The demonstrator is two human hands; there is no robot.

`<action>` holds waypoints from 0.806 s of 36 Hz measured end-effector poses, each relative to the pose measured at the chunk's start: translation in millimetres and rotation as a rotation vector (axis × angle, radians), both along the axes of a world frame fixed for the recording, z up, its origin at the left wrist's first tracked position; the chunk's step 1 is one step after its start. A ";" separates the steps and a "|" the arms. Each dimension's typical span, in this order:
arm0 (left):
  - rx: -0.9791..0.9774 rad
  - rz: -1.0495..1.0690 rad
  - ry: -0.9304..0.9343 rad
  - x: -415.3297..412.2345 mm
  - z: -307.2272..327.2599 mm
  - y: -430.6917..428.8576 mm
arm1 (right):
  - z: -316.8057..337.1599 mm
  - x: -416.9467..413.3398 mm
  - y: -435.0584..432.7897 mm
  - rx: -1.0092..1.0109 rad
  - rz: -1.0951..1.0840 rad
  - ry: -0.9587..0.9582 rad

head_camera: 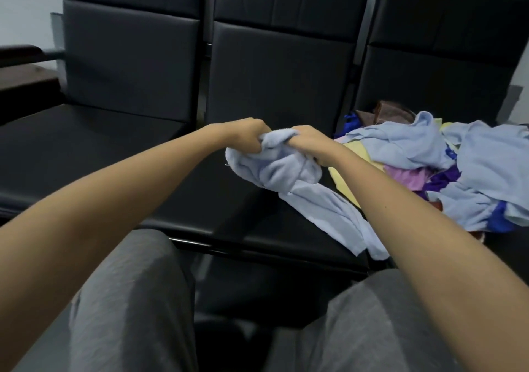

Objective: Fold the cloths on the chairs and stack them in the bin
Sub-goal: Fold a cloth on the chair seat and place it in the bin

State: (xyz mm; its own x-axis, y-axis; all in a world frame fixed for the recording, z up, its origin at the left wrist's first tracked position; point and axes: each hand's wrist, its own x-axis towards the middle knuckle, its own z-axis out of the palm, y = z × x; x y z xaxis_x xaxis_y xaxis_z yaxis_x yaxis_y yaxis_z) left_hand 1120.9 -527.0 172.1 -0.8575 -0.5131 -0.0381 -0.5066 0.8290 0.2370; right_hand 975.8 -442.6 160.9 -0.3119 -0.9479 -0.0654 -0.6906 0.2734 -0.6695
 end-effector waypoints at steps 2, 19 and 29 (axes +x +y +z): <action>0.105 0.038 -0.016 4.5 -1.3 -2.9 | 0.4 -6.6 5.9 0.126 0.091 0.146; 0.518 0.085 0.316 7.1 -57.0 -18.3 | -30.7 -33.1 6.1 0.070 -0.101 0.211; 0.125 -0.007 -0.497 0.2 -59.7 -23.1 | -37.1 -41.4 15.5 0.550 0.164 0.531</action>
